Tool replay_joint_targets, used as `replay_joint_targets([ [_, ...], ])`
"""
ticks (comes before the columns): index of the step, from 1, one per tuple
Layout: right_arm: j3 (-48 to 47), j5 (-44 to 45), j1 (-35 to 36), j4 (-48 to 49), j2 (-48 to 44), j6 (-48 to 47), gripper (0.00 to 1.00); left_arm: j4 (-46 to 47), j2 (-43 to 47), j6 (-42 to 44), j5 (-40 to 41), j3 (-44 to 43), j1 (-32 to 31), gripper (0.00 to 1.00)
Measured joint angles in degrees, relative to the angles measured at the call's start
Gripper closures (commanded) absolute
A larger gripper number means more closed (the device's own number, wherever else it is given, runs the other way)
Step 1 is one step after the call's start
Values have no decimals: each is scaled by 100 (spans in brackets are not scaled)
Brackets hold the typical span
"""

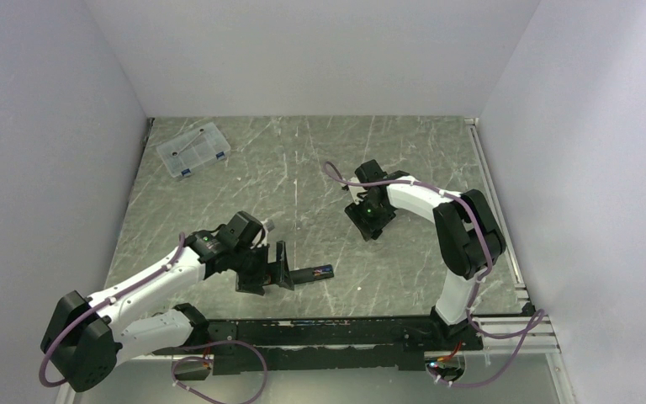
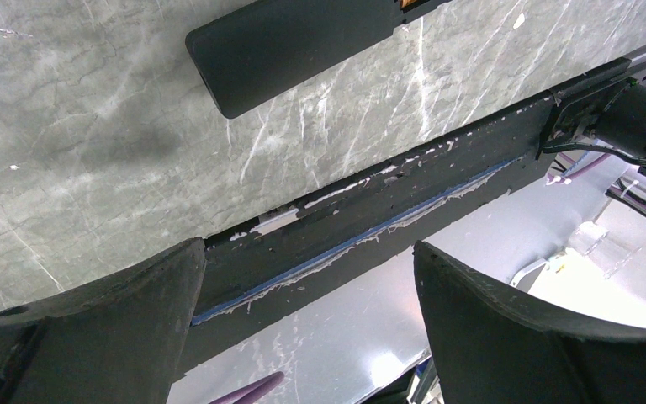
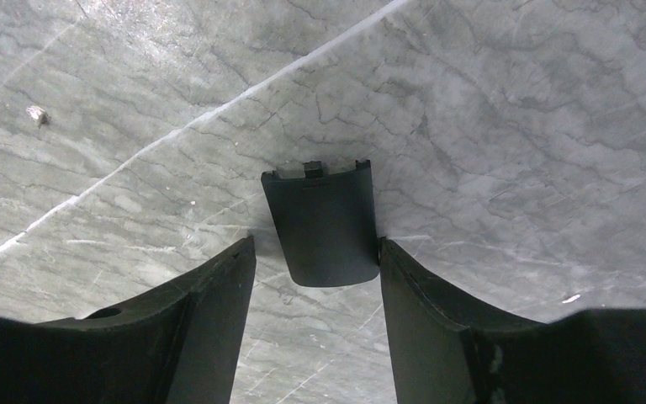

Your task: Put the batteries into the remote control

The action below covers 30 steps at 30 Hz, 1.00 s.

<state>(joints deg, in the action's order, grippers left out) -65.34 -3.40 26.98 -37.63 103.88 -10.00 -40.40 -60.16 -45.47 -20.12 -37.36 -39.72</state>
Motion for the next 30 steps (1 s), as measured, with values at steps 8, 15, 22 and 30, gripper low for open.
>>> replay_joint_targets([
  [8,2,33,0,-2,0,197,57,17,-50,0,0,0,0,0],
  [15,7,20,2,-7,-11,385,73,26,-79,-7,0,0,0,1],
  [22,166,-24,98,0,-199,649,75,24,-79,-28,0,0,0,1],
  [30,232,-369,345,-4,-1104,765,74,81,-79,-225,-9,85,0,0],
])
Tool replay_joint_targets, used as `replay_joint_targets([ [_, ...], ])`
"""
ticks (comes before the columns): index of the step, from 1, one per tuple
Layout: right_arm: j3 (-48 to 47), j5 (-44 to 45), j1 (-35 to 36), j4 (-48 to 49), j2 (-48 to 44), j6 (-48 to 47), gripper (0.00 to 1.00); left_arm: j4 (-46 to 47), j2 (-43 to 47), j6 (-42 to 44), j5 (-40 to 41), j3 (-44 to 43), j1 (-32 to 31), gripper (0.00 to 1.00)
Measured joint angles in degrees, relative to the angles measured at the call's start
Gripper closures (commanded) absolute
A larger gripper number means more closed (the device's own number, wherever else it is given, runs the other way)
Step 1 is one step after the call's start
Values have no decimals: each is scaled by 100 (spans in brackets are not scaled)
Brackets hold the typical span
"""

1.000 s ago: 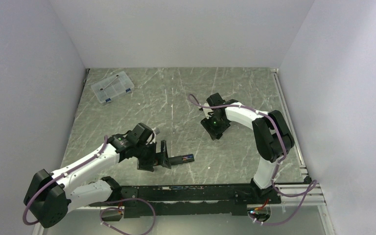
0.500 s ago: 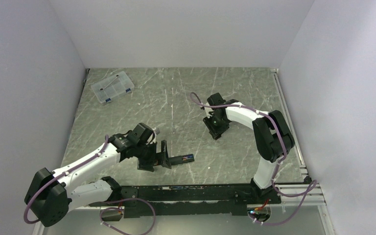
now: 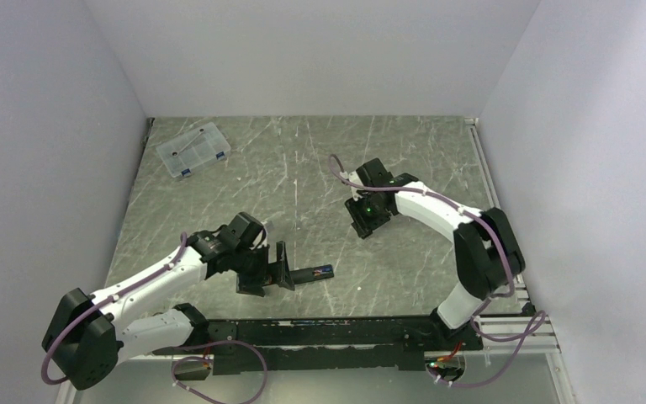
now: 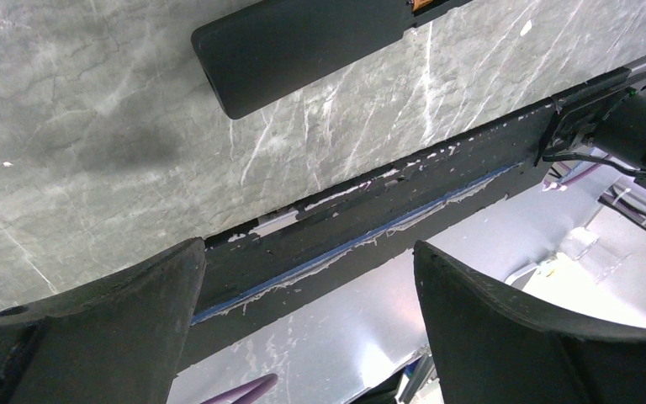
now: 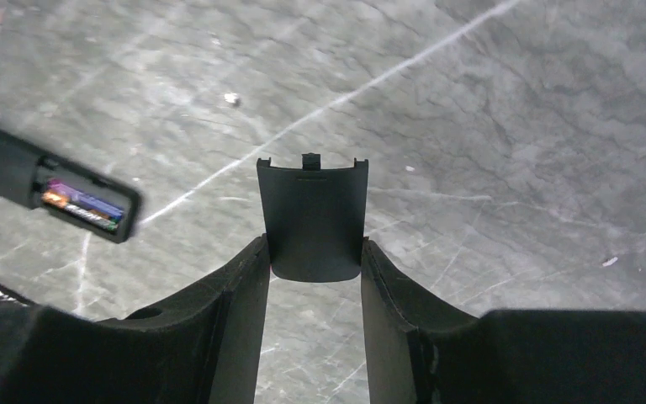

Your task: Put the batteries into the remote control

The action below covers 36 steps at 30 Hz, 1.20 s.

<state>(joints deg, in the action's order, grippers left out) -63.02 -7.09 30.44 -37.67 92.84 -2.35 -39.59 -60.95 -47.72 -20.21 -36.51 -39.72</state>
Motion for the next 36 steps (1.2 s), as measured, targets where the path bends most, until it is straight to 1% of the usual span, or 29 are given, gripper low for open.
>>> replay_joint_targets([
  [4,2,-94,243,2,-354,-72,73,83,0,-173,-9,85,0,1],
  [9,76,-94,629,13,-470,-304,72,205,0,-415,-2,170,0,1],
  [15,575,-177,1268,179,-866,-883,72,354,125,-649,11,356,0,1],
  [20,870,-417,1482,317,-1261,-1480,75,396,284,-758,7,485,0,1],
  [28,861,-612,1687,317,-1132,-2280,72,511,498,-857,-63,636,168,1],
  [36,737,-632,1956,168,-815,-2778,69,476,682,-789,-291,636,667,1],
])
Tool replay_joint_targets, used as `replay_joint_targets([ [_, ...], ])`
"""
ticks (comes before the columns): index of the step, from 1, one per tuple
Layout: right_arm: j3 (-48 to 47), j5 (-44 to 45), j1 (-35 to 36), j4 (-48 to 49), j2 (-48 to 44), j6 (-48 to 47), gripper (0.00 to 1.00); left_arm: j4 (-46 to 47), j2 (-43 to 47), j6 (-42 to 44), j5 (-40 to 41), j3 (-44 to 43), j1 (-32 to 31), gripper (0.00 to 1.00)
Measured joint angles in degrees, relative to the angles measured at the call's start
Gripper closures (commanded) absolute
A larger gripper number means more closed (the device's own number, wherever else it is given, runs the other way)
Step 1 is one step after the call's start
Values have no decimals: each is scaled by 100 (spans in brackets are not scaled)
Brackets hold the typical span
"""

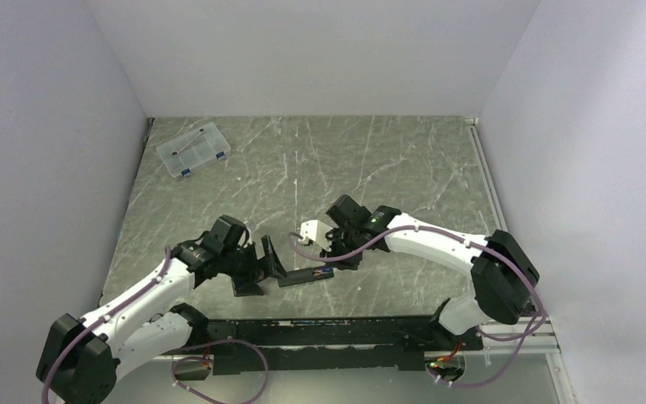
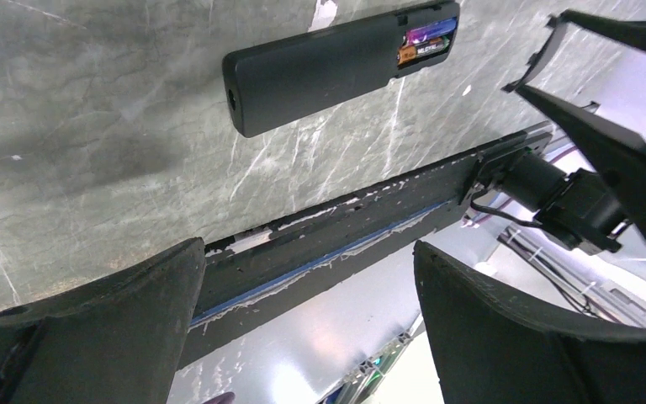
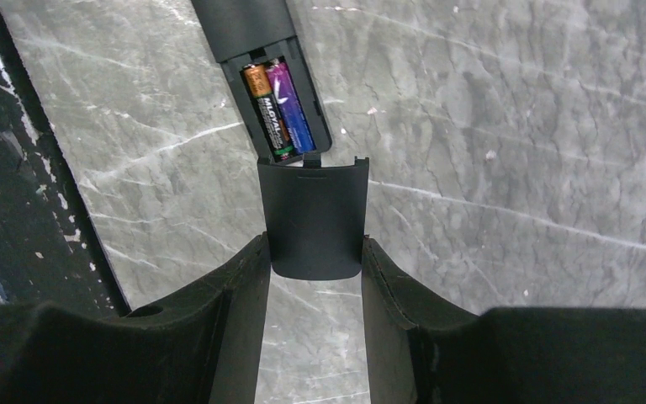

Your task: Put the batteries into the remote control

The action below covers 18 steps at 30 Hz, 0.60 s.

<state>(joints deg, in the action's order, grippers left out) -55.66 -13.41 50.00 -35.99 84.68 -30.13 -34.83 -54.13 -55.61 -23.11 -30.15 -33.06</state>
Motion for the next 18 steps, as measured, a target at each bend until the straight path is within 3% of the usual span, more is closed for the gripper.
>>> replay_joint_targets([
  [9,-293,48,188,-68,348,-455,67,-190,142,396,-409,0,765,1],
  [18,-439,42,376,-103,627,-785,66,-291,173,542,-651,0,1064,1],
])
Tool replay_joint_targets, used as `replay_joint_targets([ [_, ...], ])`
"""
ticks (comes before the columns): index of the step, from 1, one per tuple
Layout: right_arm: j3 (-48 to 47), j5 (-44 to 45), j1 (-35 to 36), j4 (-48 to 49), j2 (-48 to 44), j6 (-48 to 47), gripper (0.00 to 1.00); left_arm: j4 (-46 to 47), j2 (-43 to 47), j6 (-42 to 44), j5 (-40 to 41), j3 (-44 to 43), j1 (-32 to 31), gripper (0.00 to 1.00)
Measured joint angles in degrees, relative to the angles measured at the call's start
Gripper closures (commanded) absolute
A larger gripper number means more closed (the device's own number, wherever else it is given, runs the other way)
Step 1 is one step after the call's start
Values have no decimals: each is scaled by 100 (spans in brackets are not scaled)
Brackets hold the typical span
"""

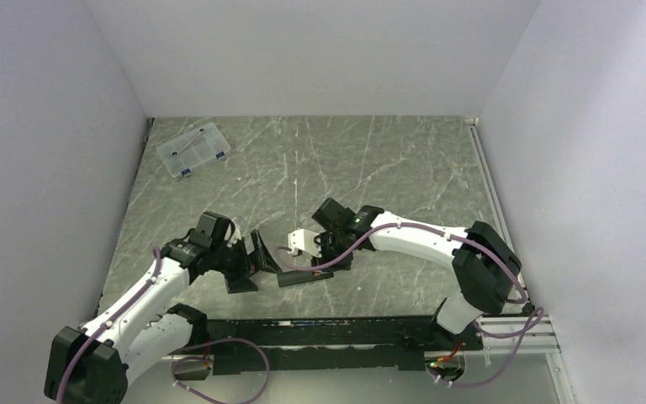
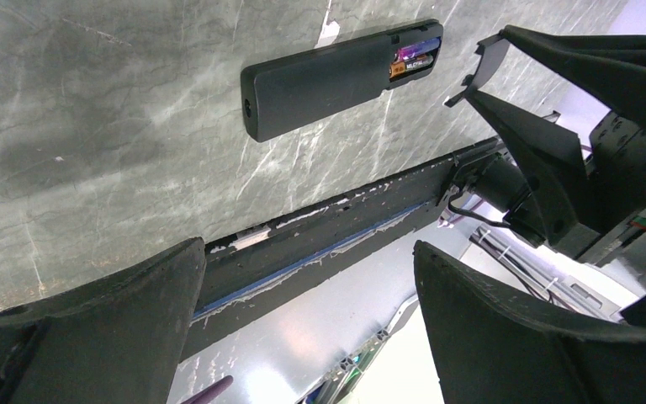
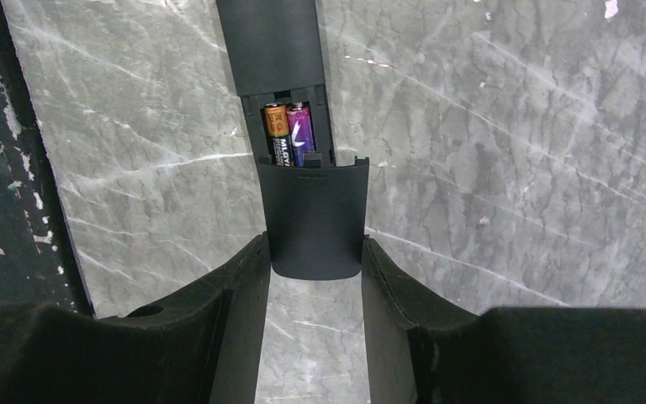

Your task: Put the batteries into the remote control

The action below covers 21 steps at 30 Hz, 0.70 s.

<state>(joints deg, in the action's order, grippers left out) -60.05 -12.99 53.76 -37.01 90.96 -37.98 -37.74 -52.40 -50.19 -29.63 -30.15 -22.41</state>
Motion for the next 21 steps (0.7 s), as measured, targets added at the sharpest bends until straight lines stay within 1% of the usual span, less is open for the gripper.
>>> replay_joint_targets([
  [13,-197,0,254,-61,468,-216,65,17,24,4,-160,0,223,0],
  [21,-304,4,337,-125,640,-238,62,17,24,4,-166,0,236,1],
])
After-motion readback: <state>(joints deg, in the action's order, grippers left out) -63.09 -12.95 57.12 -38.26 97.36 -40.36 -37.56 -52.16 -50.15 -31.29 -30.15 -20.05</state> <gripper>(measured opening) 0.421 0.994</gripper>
